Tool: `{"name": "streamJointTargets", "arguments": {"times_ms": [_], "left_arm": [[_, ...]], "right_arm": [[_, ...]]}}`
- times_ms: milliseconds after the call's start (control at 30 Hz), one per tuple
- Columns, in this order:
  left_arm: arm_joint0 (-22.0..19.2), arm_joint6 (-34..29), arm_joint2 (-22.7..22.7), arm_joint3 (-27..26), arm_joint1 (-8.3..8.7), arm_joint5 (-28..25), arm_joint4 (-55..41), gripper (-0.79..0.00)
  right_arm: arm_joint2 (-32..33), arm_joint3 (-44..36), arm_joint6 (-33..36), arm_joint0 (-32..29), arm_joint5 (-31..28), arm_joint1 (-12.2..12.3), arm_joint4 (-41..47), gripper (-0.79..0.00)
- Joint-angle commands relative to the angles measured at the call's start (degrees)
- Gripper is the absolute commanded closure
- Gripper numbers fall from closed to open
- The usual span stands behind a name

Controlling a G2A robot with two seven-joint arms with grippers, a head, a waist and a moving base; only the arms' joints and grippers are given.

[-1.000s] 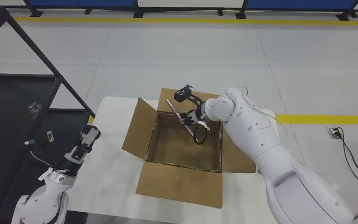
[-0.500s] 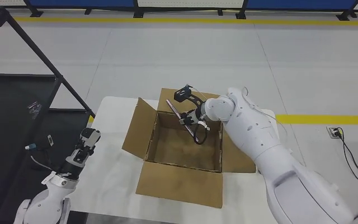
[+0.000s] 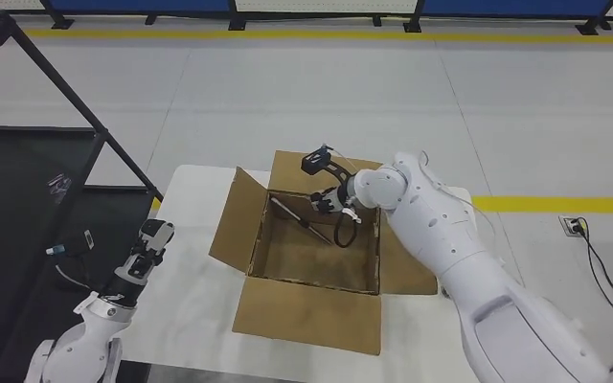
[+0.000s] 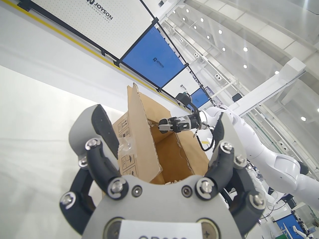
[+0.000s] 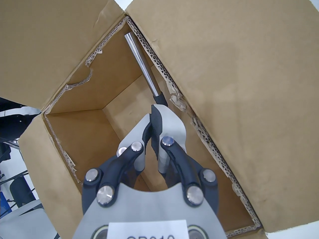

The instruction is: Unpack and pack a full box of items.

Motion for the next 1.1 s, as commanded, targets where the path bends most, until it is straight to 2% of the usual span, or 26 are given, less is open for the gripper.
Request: {"name": "streamJointTargets", "arguments": {"times_ms": [0,333,367,400,433,467,900,1067], "left_arm": [[-0.08,-0.01,0.17,0.09,0.02,-0.08,-0.05,-0.785],[-0.03,0.39,0.15,0.37,0.17,-0.17,-0.31,-0.785],[0.01,0.47,0.14,0.37,0.18,-0.13,-0.33,-0.785],[0.07,0.5,0.11,0.34,0.2,-0.15,-0.34,-0.785],[0.14,0.57,0.06,0.33,0.21,-0.1,-0.38,-0.785],[0.2,0.67,-0.02,0.28,0.22,-0.14,-0.38,-0.785],[1.06,1.49,-1.07,0.51,0.43,-0.16,-0.54,-0.785],[1.09,1.36,-0.93,0.36,0.5,-0.24,-0.22,-0.785]], "right_arm": [[0.18,-1.3,0.38,-0.43,-0.54,0.39,-0.56,0.0],[-2.99,-12.1,-2.23,-6.08,4.23,1.3,-11.85,0.0],[-3.51,-12.8,-2.25,-6.56,4.98,1.21,-12.92,-0.274],[-3.8,-13.37,-2.42,-7.0,5.55,1.1,-13.37,-0.369],[-4.03,-13.68,-2.46,-7.31,5.97,0.99,-13.7,-0.594],[-4.29,-13.68,-2.06,-7.37,6.81,0.88,-14.32,-0.785],[-4.54,-13.7,-1.67,-7.21,7.81,0.81,-15.16,-0.785],[-4.5,-13.61,-5.67,-9.15,8.87,0.68,-16.2,-0.785]]}}
